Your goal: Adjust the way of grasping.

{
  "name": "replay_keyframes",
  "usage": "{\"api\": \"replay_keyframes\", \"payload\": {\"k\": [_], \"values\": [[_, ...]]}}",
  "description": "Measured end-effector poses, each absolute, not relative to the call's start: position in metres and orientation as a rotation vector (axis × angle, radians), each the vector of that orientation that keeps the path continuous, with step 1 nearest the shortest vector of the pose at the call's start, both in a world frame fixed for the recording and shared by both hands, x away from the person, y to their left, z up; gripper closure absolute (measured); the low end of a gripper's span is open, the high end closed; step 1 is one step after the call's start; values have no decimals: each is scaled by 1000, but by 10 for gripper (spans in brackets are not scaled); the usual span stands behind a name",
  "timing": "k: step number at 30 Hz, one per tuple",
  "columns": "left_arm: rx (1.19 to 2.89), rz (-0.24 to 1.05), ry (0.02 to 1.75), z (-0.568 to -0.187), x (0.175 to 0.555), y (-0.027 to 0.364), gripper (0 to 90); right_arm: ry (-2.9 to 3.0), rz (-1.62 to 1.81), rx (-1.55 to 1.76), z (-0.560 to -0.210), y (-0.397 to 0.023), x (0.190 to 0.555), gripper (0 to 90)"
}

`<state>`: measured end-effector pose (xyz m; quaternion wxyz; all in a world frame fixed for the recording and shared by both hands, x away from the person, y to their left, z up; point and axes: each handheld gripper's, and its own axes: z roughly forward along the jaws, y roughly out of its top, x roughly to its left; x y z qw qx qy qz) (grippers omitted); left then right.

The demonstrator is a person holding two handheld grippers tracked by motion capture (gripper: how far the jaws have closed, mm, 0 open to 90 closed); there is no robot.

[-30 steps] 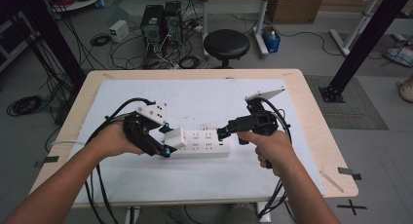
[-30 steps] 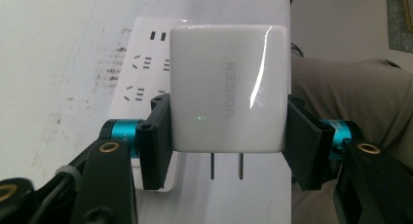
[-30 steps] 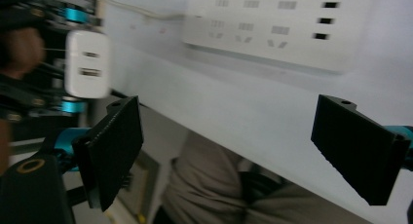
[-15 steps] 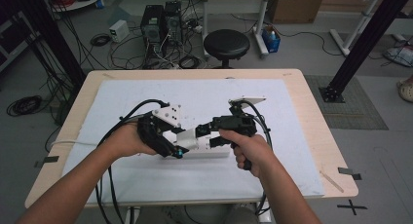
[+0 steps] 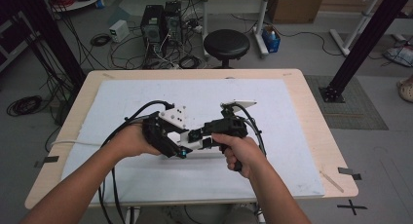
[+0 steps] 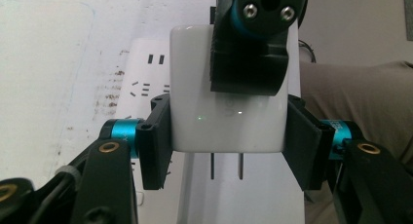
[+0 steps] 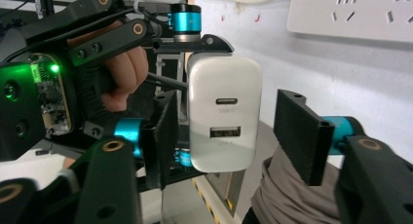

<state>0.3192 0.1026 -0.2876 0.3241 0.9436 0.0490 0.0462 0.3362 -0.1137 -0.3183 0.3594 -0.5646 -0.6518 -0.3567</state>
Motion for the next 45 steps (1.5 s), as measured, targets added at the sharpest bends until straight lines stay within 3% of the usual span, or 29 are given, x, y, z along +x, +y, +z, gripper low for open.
{"api": "replay_keyframes", "payload": {"k": [7,13,15,17,24,35,45], "values": [[2480,134,117,-290,319,100,425,-1686,-921,-1448,-320,-112,336,586],[2507,131,126,-292,320,97,423,-1698,-935,-1454,-319,-112,335,617],[2513,129,136,-293,321,95,420,-1707,-930,-1455,-319,-112,336,618],[2543,134,157,-294,320,92,335,-1723,-928,-1471,-319,-112,336,618],[2602,74,225,-292,324,94,232,-1888,-867,-1568,-310,-115,335,618],[2858,-44,323,-285,327,110,222,-2217,-633,-1711,-295,-116,333,618],[2965,-97,398,-287,328,126,222,-2463,-352,-1805,-287,-123,334,618]]}}
